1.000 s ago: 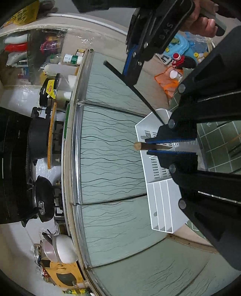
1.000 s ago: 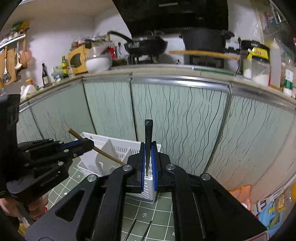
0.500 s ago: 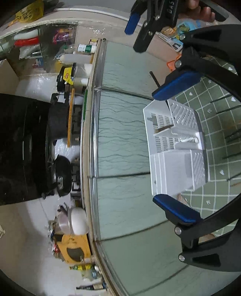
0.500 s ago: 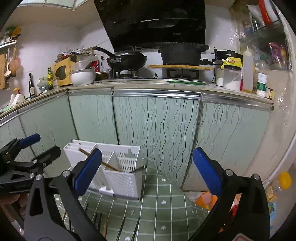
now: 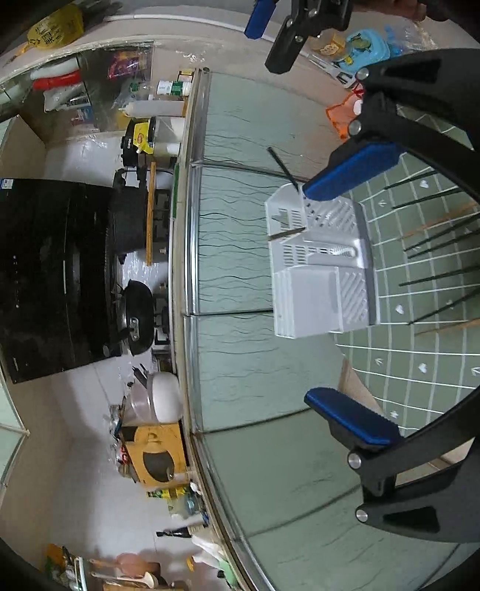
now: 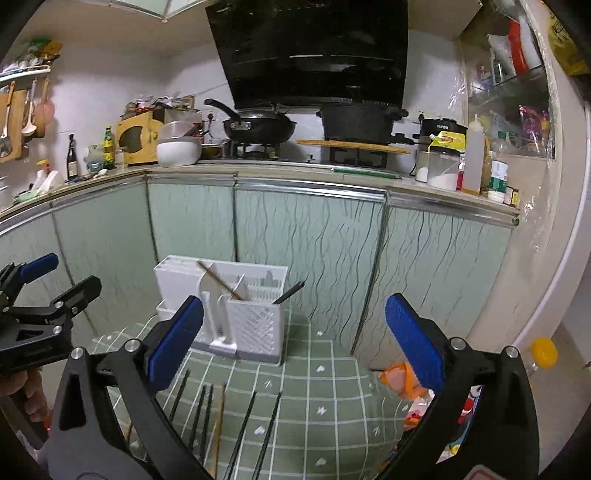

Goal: Organize utensils
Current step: 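Move both tools back over the remaining chopsticks on the cloth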

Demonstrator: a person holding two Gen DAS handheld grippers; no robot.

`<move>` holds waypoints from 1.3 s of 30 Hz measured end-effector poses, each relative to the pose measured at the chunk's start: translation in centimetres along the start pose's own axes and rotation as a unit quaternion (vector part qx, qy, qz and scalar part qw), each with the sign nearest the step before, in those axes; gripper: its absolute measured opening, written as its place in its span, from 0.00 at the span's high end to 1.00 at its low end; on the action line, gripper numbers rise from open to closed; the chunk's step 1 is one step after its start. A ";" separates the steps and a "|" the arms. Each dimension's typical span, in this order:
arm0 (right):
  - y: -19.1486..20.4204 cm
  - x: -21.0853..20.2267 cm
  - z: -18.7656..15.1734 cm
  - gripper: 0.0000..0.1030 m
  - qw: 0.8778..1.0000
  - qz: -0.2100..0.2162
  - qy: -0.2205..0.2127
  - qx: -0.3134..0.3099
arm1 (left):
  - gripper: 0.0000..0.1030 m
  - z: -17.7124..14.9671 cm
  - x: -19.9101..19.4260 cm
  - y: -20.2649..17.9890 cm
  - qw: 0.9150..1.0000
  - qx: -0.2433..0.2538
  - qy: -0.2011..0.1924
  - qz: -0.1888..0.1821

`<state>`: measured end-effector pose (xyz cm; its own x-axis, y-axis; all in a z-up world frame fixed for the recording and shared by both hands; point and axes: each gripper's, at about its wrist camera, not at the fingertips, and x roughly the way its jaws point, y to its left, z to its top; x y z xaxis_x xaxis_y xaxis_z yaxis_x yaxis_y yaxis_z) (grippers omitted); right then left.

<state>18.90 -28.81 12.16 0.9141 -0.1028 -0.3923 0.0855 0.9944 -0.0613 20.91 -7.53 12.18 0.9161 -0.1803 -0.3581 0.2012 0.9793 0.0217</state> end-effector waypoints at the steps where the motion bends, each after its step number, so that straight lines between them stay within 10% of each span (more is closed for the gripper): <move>1: 0.2 -0.5 -0.3 0.08 1.000 -0.004 -0.001 -0.001 | 0.05 -0.3 -0.5 0.1 1.000 -0.001 0.001 0.001; 39: 3.7 -4.6 -16.0 0.08 0.999 -0.014 0.036 -0.023 | 0.05 -14.7 -5.5 0.3 0.999 -0.007 0.034 -0.004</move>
<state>8.67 -25.05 -0.90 0.8805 -0.1338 -0.4548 0.0910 0.9892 -0.1148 10.83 -4.92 0.40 0.8890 -0.1824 -0.4201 0.2032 0.9791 0.0049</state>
